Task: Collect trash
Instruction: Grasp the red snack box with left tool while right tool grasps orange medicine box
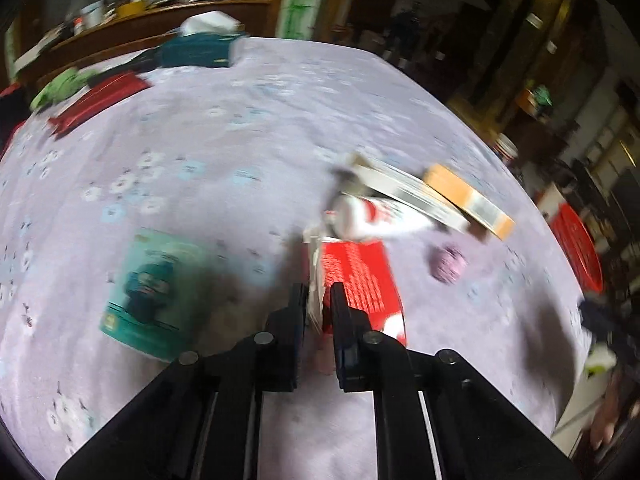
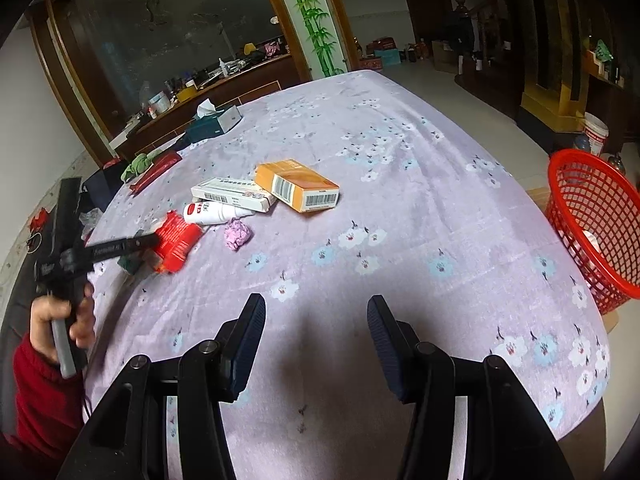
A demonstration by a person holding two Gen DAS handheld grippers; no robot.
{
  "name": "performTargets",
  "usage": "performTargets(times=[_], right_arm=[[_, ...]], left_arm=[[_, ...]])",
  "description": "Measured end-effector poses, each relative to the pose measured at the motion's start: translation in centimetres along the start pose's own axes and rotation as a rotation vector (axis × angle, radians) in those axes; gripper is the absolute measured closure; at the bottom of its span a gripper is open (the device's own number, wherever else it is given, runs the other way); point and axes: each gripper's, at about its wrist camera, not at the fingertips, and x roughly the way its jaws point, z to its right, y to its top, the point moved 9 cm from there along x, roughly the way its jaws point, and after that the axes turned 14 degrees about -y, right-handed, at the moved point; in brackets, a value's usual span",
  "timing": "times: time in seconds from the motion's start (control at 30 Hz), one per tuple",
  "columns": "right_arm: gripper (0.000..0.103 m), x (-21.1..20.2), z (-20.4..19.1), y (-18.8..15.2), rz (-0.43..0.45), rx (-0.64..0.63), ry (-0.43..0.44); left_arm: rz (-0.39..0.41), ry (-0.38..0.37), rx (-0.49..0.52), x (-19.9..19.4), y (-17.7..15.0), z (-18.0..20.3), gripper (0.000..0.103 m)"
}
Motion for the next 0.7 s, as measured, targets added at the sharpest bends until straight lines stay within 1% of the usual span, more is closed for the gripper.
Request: performTargets(times=[0.03,0.1,0.17,0.27,0.3,0.33,0.43,0.47,0.53,0.6,0.67,0.7], right_arm=[[0.046,0.1,0.0,0.3,0.001,-0.003,-0.001],[0.046,0.2,-0.2,0.8,0.004,-0.009,-0.006],[0.046,0.3,-0.4,1.2,0.005,-0.008,0.0],[0.046,0.2,-1.0,1.6,0.016,-0.018,0.004],[0.046,0.3,-1.2,1.7,0.016,-0.024,0.005],[0.046,0.4,-1.3,1.7,0.014,-0.026,0.006],[0.046,0.7,-1.6,2.1,0.007,-0.032,0.012],[0.046,0.9,-1.7,2.4,0.007,-0.034,0.014],[0.046,1.3,-1.9,3.2,0.01,-0.045,0.02],[0.046,2.5,-2.3,4.4,-0.014,-0.066,0.034],[0.046,3.5,-2.5,6.0,-0.014,-0.08,0.043],[0.046,4.2,-2.6,6.7,-0.018,-0.091,0.033]], left_arm=[[-0.007,0.003,0.015,0.2,-0.2,0.5,0.092],[-0.013,-0.003,0.011,0.5,-0.1,0.7,0.092],[-0.015,0.01,-0.011,0.9,0.1,0.1,0.092],[-0.035,-0.015,-0.062,2.0,0.1,-0.7,0.092],[-0.044,-0.014,-0.073,2.3,0.0,-0.9,0.088],[-0.044,-0.02,-0.077,2.7,0.0,-0.9,0.088],[-0.029,-0.025,-0.074,2.8,0.2,-0.6,0.088],[-0.025,-0.029,-0.073,2.8,0.2,-0.4,0.091],[-0.003,-0.009,-0.062,2.4,0.2,-0.1,0.095],[0.022,0.006,-0.042,1.5,0.1,0.5,0.096],[0.049,-0.011,-0.047,0.4,-0.1,1.1,0.099],[0.059,-0.02,-0.053,-0.1,-0.2,1.3,0.099]])
